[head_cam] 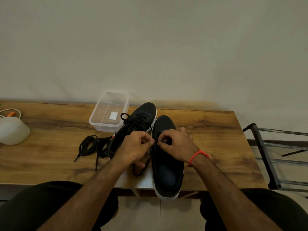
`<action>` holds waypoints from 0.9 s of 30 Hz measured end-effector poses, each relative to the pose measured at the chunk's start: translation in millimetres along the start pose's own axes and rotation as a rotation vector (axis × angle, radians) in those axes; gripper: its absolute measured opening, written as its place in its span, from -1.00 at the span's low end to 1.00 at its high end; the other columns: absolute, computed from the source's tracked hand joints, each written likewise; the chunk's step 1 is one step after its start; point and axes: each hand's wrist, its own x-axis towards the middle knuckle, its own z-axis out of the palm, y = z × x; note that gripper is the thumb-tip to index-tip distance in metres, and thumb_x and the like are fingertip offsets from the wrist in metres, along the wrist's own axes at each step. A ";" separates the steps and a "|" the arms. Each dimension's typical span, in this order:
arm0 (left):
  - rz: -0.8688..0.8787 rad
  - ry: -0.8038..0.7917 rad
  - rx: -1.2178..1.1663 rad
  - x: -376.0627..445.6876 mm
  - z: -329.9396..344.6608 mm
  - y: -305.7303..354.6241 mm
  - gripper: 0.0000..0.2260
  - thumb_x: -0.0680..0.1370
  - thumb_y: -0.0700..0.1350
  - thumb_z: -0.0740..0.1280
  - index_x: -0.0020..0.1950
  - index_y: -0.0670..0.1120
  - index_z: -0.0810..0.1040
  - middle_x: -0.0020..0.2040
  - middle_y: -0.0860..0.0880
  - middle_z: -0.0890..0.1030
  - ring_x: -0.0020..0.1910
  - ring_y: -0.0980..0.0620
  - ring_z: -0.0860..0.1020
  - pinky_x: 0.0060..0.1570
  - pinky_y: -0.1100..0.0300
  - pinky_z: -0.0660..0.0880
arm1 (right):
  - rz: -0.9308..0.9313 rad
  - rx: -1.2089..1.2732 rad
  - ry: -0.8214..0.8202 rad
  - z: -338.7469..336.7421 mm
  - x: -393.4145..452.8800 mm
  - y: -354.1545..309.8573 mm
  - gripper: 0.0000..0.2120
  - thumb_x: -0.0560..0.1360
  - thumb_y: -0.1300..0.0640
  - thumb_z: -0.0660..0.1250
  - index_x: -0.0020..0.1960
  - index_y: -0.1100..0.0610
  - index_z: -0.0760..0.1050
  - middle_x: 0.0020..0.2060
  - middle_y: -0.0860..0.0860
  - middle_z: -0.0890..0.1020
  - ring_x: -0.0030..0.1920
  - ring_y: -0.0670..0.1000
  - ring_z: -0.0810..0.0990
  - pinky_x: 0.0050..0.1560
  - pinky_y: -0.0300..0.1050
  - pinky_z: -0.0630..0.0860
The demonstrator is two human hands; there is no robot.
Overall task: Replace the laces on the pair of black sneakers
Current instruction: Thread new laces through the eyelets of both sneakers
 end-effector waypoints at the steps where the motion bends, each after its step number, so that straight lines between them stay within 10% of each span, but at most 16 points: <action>1: 0.031 0.047 0.046 -0.4 -0.5 0.9 -0.95 0.63 -0.08 0.36 0.06 0.00 0.61 -0.03 0.03 0.64 -0.21 0.05 0.69 -0.42 0.16 0.62 | 0.003 0.008 -0.001 -0.1 0.0 0.3 -0.95 0.55 -0.11 0.35 -0.05 -0.18 0.48 -0.05 -0.20 0.56 0.17 -0.03 0.29 0.11 0.02 0.22; 5: 0.338 0.383 0.041 1.0 -13.1 8.5 -0.92 0.66 -0.06 0.26 0.02 0.06 0.54 -0.06 0.11 0.65 -0.07 0.09 0.64 -0.16 0.20 0.57 | -0.023 0.069 0.059 -1.9 0.8 0.2 -0.93 0.59 -0.09 0.28 0.07 -0.19 0.46 0.00 -0.20 0.56 0.19 0.00 0.34 0.15 0.06 0.30; 8: 0.450 0.394 -0.679 -4.5 -25.9 27.3 -0.88 0.73 -0.13 0.12 0.05 -0.05 0.42 -0.14 -0.04 0.68 -0.09 -0.06 0.68 -0.09 0.06 0.62 | -0.129 0.094 0.041 -2.5 -0.2 -2.3 -0.80 0.65 -0.09 0.19 0.24 -0.26 0.47 0.20 -0.25 0.52 0.28 -0.02 0.31 0.25 0.07 0.26; 11: 0.447 0.319 -1.138 -8.4 -46.1 34.9 -0.87 0.73 -0.14 0.12 -0.01 -0.04 0.38 -0.34 0.00 0.43 -0.43 0.04 0.44 -0.43 0.20 0.45 | -0.179 0.045 -0.074 0.7 -1.9 -6.1 -0.74 0.68 -0.08 0.15 0.31 -0.21 0.48 0.29 -0.28 0.50 0.38 -0.05 0.21 0.26 0.00 0.12; 14: 0.340 0.328 -0.895 -3.5 -51.8 25.8 -0.87 0.70 -0.15 0.17 0.03 0.01 0.47 -0.35 0.05 0.40 -0.49 0.13 0.25 -0.55 0.30 0.16 | -0.199 -0.043 -0.072 5.6 1.6 -4.6 -0.78 0.65 -0.14 0.19 0.18 -0.15 0.55 0.21 -0.25 0.54 0.38 -0.03 0.23 0.34 0.10 0.17; 18: 0.223 0.165 -0.050 -3.4 -38.1 19.8 -0.76 0.67 -0.17 0.19 0.11 0.13 0.57 -0.13 0.04 0.63 -0.33 0.15 0.49 -0.33 0.26 0.42 | -0.326 0.263 0.219 3.9 4.7 -10.2 -0.79 0.58 -0.17 0.24 0.01 -0.15 0.62 -0.03 -0.22 0.59 0.12 -0.06 0.49 0.19 0.12 0.41; 22: 0.228 -0.232 0.019 -10.5 -17.1 17.7 -0.80 0.65 -0.21 0.30 0.11 0.07 0.61 -0.20 -0.04 0.68 -0.36 0.06 0.51 -0.33 0.18 0.48 | -0.351 0.517 0.339 -0.8 5.8 -14.6 -0.77 0.57 -0.08 0.32 0.07 0.00 0.69 -0.05 -0.15 0.67 0.08 -0.02 0.59 0.11 0.04 0.54; 27: 0.364 0.058 -0.093 -5.8 -17.3 17.5 -0.84 0.65 -0.09 0.33 -0.06 0.01 0.69 -0.43 0.10 0.60 -0.50 0.22 0.43 -0.42 0.30 0.37 | -0.275 0.626 0.284 -2.0 7.0 -7.6 -0.76 0.60 0.04 0.33 0.25 -0.04 0.61 0.05 -0.06 0.67 0.05 0.01 0.66 0.03 0.04 0.64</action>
